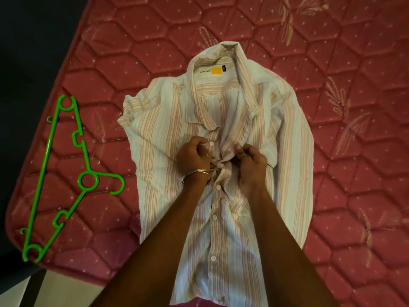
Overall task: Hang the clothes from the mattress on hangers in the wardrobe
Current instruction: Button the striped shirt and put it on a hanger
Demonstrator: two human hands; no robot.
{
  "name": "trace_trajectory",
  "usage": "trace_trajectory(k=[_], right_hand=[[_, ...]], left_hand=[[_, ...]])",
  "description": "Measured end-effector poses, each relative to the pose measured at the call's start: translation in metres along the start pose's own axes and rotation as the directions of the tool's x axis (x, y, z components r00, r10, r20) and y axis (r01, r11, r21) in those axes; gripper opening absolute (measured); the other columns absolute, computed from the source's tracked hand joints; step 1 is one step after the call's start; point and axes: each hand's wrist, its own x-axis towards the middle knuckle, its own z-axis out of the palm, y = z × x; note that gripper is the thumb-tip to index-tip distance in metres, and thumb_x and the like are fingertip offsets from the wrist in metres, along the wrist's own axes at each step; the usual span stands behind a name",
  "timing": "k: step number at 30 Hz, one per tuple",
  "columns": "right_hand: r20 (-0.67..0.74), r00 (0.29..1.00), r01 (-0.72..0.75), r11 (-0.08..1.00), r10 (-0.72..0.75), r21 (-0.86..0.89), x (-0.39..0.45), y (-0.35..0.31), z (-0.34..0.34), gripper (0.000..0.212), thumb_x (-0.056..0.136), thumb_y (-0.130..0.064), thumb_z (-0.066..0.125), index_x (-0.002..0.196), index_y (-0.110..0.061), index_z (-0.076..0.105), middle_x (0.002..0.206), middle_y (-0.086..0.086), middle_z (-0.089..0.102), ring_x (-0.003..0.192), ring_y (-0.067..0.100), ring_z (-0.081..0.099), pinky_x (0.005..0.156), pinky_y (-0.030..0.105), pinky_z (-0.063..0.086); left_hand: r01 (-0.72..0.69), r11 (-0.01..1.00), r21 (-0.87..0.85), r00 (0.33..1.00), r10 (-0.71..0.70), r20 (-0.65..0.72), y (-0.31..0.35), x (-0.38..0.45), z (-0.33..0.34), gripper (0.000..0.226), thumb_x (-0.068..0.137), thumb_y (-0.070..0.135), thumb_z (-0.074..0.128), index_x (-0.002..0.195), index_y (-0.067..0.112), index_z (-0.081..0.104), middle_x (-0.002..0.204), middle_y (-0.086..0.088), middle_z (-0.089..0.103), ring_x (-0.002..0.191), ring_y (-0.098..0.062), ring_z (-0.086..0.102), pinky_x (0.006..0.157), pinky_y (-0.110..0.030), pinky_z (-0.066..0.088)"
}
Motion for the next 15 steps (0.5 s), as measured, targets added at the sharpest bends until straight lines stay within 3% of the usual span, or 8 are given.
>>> trace_trajectory(k=[6,9,12,14,15], right_hand=[[0.021,1.000,-0.008,0.998,0.006,0.059,0.002,-0.001,0.002,0.016,0.092,-0.002,0.057,0.082,-0.011,0.065,0.075,0.009,0.061,0.075,0.027,0.059,0.078,0.045,0.049],[0.034,0.999,-0.025,0.994,0.021,0.102,-0.003,-0.009,0.007,0.019,0.093,-0.012,0.060,0.075,-0.011,0.065,0.069,0.005,0.061,0.068,0.021,0.061,0.070,0.038,0.053],[-0.110,0.994,0.012,0.997,-0.003,0.077,-0.004,-0.018,0.016,0.015,0.090,-0.013,0.065,0.077,-0.007,0.069,0.066,0.004,0.062,0.063,0.016,0.060,0.065,0.034,0.053],[-0.240,0.961,0.133,0.990,-0.140,-0.045,-0.004,-0.026,0.022,0.009,0.085,-0.009,0.070,0.091,-0.002,0.072,0.075,0.005,0.069,0.070,0.015,0.065,0.072,0.035,0.057],[-0.281,0.920,0.217,0.953,-0.272,-0.211,-0.003,-0.029,0.024,0.015,0.083,-0.010,0.072,0.096,-0.002,0.073,0.078,0.004,0.071,0.071,0.013,0.066,0.075,0.032,0.057]], left_hand=[[-0.026,0.987,0.156,0.992,0.007,0.126,0.006,0.010,0.002,0.015,0.085,0.022,0.067,0.096,0.017,0.075,0.087,-0.011,0.068,0.079,-0.027,0.064,0.066,-0.035,0.054],[-0.014,0.960,0.279,0.988,-0.031,0.154,0.018,0.012,0.000,0.020,0.086,0.028,0.067,0.095,0.012,0.074,0.093,-0.012,0.064,0.084,-0.027,0.061,0.062,-0.030,0.043],[0.015,0.981,0.192,0.988,-0.045,0.149,0.024,0.015,-0.008,0.012,0.082,0.021,0.071,0.084,0.009,0.074,0.082,-0.010,0.071,0.076,-0.025,0.067,0.062,-0.031,0.053],[0.031,0.993,0.111,0.991,-0.045,0.129,0.031,0.018,-0.022,0.006,0.080,0.014,0.071,0.078,0.009,0.074,0.074,-0.009,0.072,0.068,-0.024,0.068,0.061,-0.030,0.055],[0.034,0.997,0.070,0.992,-0.042,0.116,0.036,0.020,-0.027,0.006,0.079,0.013,0.072,0.076,0.009,0.074,0.071,-0.008,0.072,0.064,-0.023,0.068,0.060,-0.030,0.056]])
